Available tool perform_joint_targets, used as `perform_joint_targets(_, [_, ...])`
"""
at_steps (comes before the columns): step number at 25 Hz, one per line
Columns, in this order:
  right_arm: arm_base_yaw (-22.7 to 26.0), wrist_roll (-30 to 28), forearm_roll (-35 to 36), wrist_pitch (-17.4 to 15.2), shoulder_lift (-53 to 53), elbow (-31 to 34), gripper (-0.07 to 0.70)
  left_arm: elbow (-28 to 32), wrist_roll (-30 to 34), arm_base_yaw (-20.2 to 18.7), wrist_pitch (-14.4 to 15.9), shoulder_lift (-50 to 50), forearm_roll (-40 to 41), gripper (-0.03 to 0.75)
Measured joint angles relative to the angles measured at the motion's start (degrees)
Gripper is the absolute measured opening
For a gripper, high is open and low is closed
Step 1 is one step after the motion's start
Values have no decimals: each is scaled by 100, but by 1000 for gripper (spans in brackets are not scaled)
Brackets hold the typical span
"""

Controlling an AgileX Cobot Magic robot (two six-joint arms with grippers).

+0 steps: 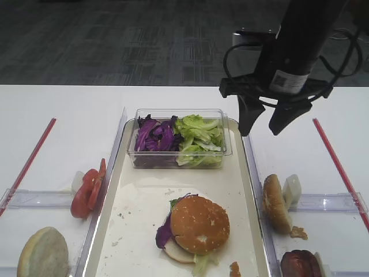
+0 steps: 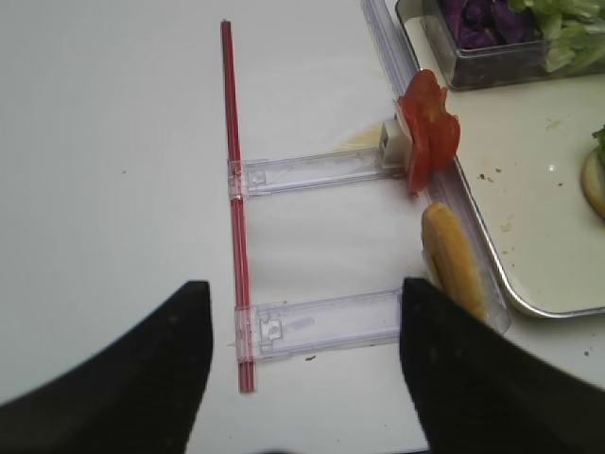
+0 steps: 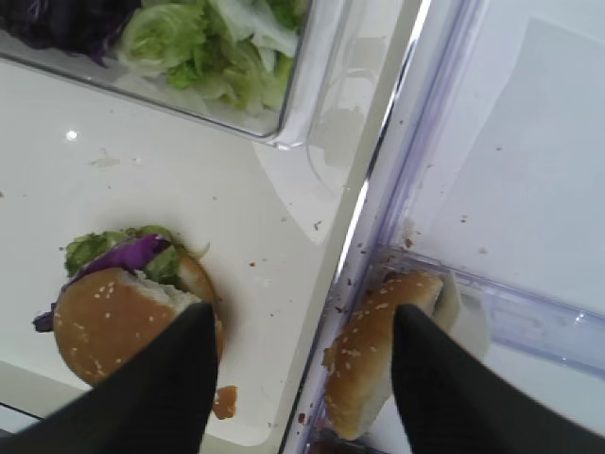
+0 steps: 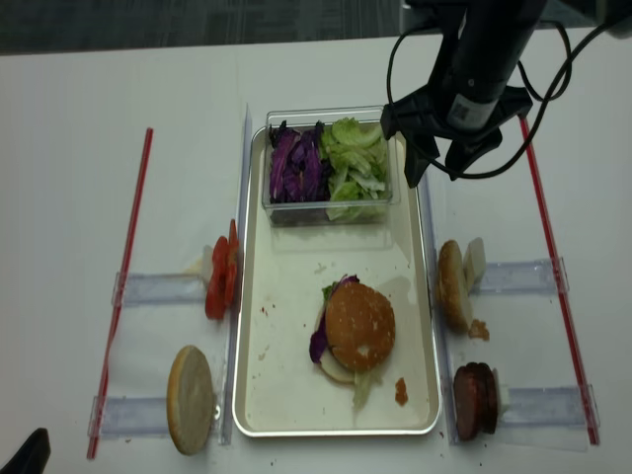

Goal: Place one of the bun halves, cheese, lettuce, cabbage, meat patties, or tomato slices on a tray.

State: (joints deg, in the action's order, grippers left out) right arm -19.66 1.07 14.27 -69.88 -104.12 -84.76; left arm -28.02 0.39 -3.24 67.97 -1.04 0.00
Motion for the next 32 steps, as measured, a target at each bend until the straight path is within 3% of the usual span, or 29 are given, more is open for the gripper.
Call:
perform_joint_targets(10, [39, 86, -326, -9, 0, 0, 433, 0, 0, 0, 0, 0, 0, 412])
perform_joint_targets(23, [1466, 109, -575, -20, 375, 11, 433, 0, 0, 0, 0, 0, 0, 412])
perform_joint_targets(32, [1644, 47, -828, -65, 617, 11, 433, 0, 0, 0, 0, 0, 0, 412])
